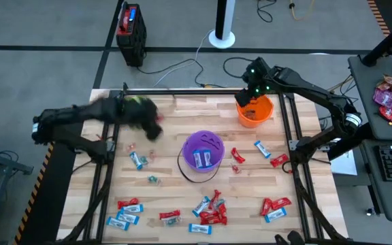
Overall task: Sort candy by brand, put in halloween buckets
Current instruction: Put the red chocolate into the green bucket
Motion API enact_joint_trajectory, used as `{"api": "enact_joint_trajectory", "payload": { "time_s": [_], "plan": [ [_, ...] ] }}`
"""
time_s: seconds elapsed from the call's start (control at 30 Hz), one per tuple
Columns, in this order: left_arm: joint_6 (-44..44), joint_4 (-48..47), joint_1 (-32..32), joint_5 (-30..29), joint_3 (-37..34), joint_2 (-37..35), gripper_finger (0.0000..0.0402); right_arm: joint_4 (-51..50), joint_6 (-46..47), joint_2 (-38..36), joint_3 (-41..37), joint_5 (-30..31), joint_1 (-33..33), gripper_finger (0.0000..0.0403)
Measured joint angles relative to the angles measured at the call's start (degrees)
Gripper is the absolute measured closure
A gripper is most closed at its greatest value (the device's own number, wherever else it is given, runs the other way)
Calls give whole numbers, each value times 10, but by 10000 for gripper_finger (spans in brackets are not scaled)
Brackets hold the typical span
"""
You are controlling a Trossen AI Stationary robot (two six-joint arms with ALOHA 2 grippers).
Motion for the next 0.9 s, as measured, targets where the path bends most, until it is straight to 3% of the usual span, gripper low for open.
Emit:
{"api": "enact_joint_trajectory", "payload": {
  "time_s": [0.07, 0.2, 0.33, 0.9],
  "plan": [
    [12, -40, 102, 28, -6, -13, 385, 14, 3, 2, 0, 0, -10, 255],
    [90, -23, 270, 96, -37, -21, 385, 35, 6, 13, 0, 1, -27, 255],
    [139, 34, 354, 166, -66, -1, 386, 38, 8, 25, 0, 1, -34, 255],
    [232, 9, 369, 155, -77, 102, 387, 37, -1, 68, 0, 0, -34, 255]
  ]
}}
